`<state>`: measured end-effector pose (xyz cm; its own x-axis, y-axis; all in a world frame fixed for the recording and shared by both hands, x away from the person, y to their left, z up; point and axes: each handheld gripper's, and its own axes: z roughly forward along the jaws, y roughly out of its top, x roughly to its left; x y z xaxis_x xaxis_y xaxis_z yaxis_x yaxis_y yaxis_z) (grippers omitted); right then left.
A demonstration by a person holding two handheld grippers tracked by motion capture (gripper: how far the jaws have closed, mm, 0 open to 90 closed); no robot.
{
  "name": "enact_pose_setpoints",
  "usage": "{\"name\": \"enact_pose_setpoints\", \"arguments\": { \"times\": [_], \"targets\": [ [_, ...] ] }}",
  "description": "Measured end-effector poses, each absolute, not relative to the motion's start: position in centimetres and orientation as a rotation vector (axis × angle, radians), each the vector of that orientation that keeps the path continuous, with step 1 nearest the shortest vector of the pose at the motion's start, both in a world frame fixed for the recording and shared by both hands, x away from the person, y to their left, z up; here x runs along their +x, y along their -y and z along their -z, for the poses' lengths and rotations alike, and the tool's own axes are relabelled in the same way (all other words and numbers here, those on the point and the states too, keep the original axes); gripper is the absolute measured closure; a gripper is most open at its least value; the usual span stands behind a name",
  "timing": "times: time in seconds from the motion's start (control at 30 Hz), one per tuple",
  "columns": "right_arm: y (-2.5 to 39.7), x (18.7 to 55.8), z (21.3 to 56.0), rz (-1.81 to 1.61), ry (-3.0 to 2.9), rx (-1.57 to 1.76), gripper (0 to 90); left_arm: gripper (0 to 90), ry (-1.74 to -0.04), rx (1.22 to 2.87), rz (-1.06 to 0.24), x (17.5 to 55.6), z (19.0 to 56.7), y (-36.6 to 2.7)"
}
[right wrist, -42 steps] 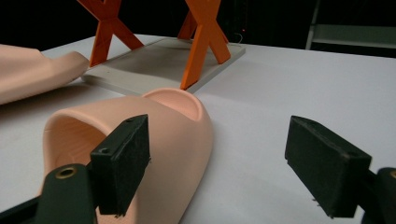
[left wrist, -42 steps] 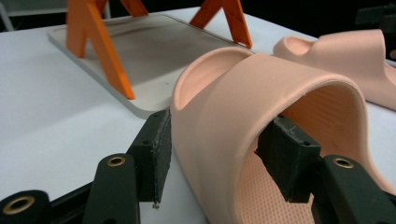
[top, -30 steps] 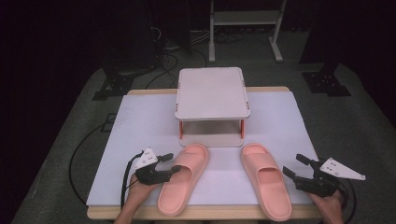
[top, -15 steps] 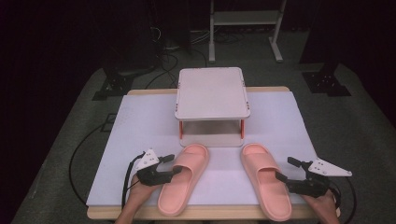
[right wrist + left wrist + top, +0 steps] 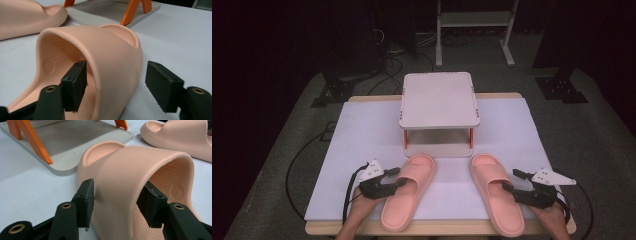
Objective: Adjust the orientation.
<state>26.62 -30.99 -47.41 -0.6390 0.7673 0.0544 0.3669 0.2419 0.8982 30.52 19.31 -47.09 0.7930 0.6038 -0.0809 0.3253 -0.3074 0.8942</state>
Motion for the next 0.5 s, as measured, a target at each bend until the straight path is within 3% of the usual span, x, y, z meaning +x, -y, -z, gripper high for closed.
{"name": "enact_pose_setpoints", "arguments": {
  "times": [0.5],
  "targets": [
    [30.27, 26.85, 47.47, -1.282, -2.15, 1.043, 57.3, 56.6, -0.732, 1.953, -0.353, 30.68, 47.25, -19.34]
  ]
}}
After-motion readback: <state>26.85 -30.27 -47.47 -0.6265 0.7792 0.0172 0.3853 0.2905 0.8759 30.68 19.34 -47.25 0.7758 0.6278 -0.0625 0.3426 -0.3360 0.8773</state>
